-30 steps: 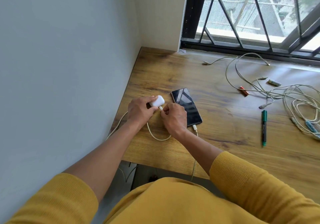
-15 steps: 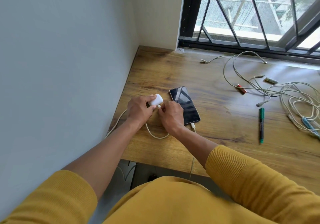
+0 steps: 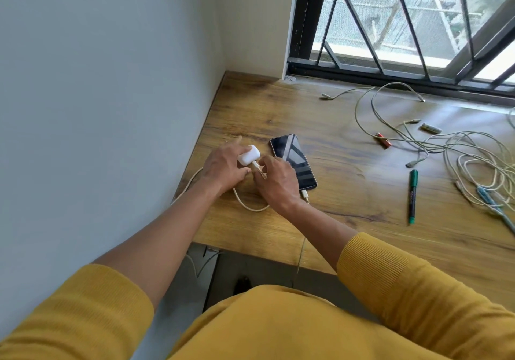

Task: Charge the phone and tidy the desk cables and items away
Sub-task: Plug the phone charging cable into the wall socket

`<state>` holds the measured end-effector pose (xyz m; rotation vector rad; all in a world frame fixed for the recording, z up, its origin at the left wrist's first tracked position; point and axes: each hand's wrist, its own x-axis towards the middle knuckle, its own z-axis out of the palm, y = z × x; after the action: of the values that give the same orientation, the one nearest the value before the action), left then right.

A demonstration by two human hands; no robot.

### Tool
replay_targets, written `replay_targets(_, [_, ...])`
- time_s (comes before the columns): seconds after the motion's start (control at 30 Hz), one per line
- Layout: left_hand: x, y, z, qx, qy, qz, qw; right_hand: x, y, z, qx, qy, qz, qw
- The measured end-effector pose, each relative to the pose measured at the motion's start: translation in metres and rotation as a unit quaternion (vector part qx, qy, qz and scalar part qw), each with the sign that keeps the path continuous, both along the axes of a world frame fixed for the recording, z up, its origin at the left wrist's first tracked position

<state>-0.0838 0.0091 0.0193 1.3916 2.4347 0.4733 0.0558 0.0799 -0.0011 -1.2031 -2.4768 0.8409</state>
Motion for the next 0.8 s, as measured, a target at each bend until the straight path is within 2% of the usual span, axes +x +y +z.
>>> replay_targets(0.1, [0.019,-0.015,-0.001,0.034,-0.025,0.027,0.999,0.017,-0.009,0.005,0.028,-0.007,0.01,1.0])
replay_targets(0.2, [0.049,-0.038,-0.003,0.092,-0.014,0.064,0.994,0.037,-0.021,0.011,0.035,0.0,0.015,0.999])
replay_targets(0.37, [0.106,-0.08,-0.008,0.188,-0.009,0.142,0.972,0.071,-0.05,0.02,0.014,0.041,0.033,0.999])
replay_targets(0.57, [0.174,-0.146,-0.019,0.223,-0.001,0.199,0.954,0.115,-0.096,0.016,0.02,0.091,0.083,0.992])
replay_targets(0.8, [0.22,-0.213,-0.046,0.189,-0.019,0.245,0.951,0.147,-0.153,0.0,0.035,0.138,0.118,0.983])
